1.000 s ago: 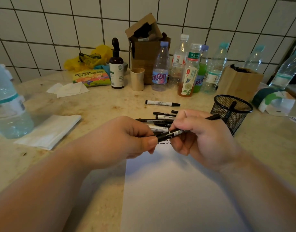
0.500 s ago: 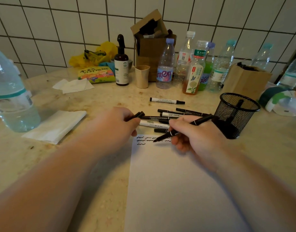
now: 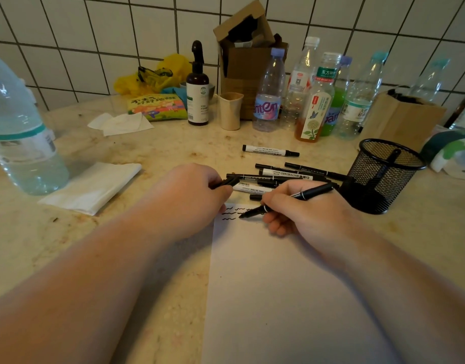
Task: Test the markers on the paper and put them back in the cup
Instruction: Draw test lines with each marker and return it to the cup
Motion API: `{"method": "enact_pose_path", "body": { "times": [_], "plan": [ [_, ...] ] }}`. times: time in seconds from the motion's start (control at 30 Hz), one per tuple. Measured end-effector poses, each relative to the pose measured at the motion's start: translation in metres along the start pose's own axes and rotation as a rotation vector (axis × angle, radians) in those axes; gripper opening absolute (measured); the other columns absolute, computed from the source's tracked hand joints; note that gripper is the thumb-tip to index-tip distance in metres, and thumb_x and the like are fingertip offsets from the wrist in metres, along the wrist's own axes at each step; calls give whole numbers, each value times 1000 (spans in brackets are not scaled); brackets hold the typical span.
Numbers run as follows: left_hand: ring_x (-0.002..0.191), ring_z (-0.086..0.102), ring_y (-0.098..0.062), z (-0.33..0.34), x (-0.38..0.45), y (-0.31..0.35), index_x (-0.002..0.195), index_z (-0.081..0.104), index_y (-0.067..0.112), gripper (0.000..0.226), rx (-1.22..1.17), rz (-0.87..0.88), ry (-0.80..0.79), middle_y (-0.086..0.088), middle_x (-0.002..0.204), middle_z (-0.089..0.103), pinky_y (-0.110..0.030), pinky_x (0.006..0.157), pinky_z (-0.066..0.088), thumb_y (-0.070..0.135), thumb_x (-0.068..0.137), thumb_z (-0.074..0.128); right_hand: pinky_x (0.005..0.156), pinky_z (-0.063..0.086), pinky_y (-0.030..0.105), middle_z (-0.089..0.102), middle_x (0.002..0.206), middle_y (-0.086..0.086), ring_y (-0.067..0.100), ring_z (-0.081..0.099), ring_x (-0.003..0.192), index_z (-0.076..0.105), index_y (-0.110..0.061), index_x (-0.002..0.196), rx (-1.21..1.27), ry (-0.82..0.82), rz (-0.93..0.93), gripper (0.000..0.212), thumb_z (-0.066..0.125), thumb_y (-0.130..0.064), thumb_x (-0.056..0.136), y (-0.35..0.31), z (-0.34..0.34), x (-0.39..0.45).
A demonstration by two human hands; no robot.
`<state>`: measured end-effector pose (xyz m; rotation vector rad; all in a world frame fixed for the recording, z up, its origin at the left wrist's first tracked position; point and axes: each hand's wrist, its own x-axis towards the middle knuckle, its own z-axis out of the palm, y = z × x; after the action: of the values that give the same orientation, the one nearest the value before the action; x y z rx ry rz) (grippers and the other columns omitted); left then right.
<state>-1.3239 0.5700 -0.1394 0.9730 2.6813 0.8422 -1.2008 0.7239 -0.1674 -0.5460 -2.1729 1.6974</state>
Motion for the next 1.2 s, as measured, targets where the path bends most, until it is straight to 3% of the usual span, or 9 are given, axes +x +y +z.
{"method": "enact_pose_path", "body": {
  "times": [0.37,0.77,0.97,1.2],
  "plan": [
    [50,53,-7,1,3,-2,78,71,28,31,-1,11,15,8,63,65,-22,46,35,43,97,52,71,57,40,76,77,14,27,72,69,78,-14,81,-35,4,4,15,70,-23,90,-1,0,0],
    [49,53,-6,1,3,-2,82,70,29,27,-33,2,-15,8,66,68,-21,45,37,43,97,52,63,55,39,75,69,15,23,67,58,73,-8,73,-30,111,42,21,67,-17,91,-6,-6,-1],
    [51,53,-7,1,2,-6,84,68,31,21,-3,62,-30,6,68,65,-22,47,37,41,96,53,46,46,21,67,58,6,12,58,50,73,-7,81,210,278,-1,18,68,-19,93,-11,-15,1],
    [66,57,-8,0,-2,-5,105,67,39,16,-7,137,-54,8,79,65,-23,56,42,42,97,53,50,44,21,60,57,5,12,54,52,74,-7,77,468,168,-22,21,63,-13,93,-20,-14,-3]
  ]
}}
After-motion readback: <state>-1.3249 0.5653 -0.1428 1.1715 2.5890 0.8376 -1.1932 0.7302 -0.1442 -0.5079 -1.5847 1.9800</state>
